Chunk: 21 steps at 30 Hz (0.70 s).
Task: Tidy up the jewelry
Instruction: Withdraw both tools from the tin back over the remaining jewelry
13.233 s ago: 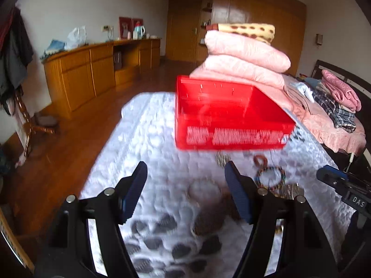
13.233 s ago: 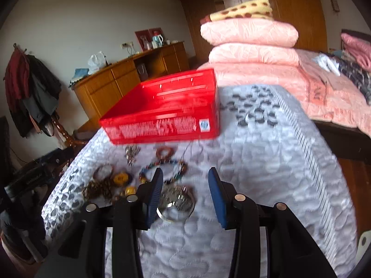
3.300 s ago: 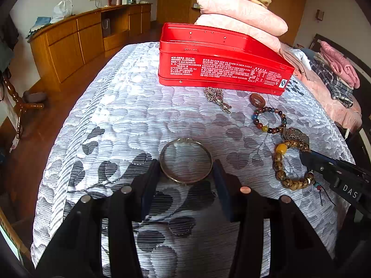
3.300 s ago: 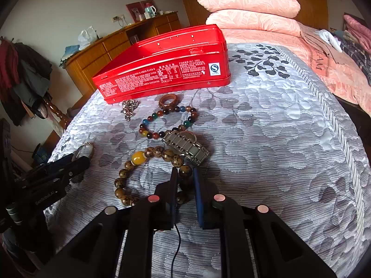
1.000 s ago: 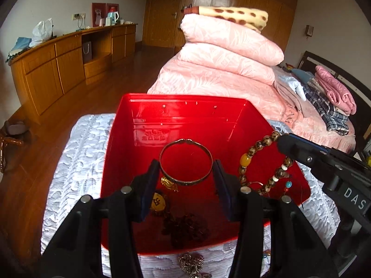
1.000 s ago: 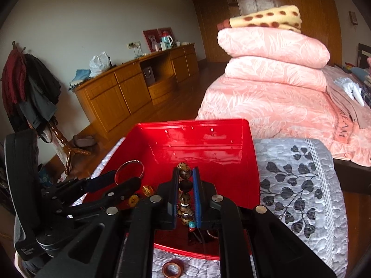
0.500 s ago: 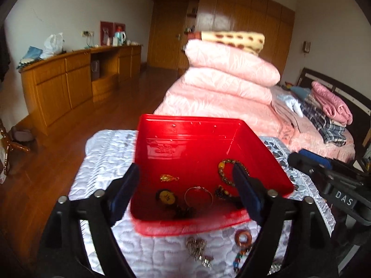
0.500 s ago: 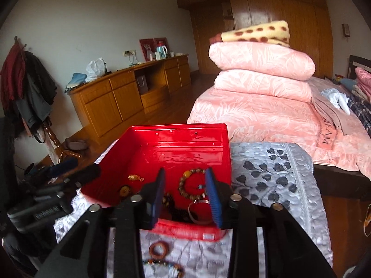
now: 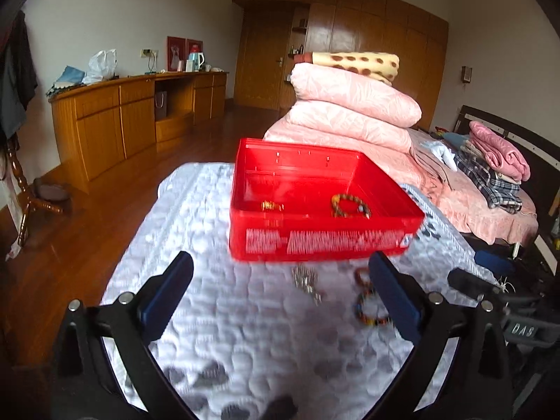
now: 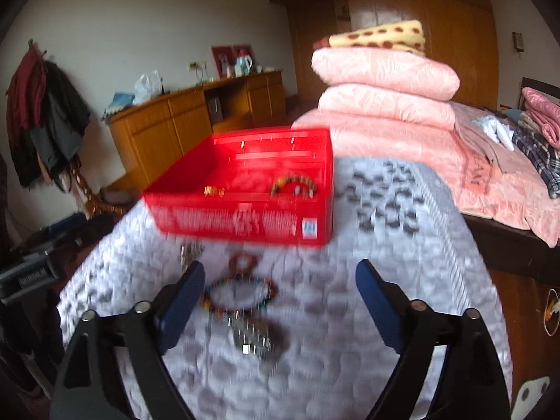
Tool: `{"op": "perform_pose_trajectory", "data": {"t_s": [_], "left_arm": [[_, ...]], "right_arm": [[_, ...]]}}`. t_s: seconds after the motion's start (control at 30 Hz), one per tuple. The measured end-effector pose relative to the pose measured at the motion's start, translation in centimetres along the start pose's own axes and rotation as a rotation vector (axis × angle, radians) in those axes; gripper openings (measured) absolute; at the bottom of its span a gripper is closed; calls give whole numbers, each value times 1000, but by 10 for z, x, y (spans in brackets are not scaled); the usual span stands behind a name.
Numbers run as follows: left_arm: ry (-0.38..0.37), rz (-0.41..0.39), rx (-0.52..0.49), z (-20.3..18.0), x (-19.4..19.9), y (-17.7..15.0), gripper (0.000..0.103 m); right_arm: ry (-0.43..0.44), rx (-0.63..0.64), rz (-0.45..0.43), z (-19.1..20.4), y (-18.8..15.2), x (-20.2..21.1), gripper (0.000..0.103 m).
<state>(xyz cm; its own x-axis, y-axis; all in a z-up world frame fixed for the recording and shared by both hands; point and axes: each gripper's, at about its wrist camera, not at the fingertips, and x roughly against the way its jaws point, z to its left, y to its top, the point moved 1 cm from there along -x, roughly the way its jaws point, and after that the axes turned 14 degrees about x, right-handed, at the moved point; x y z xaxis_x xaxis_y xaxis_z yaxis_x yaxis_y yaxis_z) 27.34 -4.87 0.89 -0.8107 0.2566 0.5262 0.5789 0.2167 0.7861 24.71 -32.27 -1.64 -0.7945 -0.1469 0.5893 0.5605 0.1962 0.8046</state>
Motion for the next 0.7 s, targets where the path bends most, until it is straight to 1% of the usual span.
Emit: {"op": "perform_pose_trajectory", "data": {"t_s": [0.13,0.27,0.7], "left_arm": [[24,1,0,4,9,-15,98],[24,5,-15,3,16,-28,98],[47,27,-41,8,23,-48,98]], "right_arm": [[16,-13,10,5,-15,6,91],[29,-23,13,8,-24,10,91],[37,-18,41,17,-36,8,91]]}}
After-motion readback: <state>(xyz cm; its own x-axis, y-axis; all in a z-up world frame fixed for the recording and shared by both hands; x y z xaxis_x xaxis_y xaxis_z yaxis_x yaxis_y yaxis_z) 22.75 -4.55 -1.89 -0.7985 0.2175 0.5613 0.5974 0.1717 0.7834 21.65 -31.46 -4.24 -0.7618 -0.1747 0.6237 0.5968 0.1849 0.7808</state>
